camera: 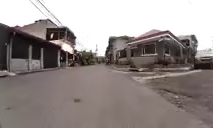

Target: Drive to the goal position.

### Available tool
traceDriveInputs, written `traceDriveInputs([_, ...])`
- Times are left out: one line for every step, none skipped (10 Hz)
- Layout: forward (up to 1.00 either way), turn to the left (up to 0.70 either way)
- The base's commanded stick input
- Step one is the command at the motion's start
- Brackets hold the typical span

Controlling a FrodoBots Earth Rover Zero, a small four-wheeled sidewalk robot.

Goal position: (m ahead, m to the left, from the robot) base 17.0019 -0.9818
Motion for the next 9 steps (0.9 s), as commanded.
traceDriveInputs([1.00, 0.00])
traceDriveInputs([1.00, 0.00])
traceDriveInputs([1.00, 0.00])
traceDriveInputs([1.00, 0.00])
traceDriveInputs([1.00, 0.00])
traceDriveInputs([1.00, 0.00])
traceDriveInputs([1.00, 0.00])
traceDriveInputs([1.00, 0.00])
traceDriveInputs([1.00, 0.00])
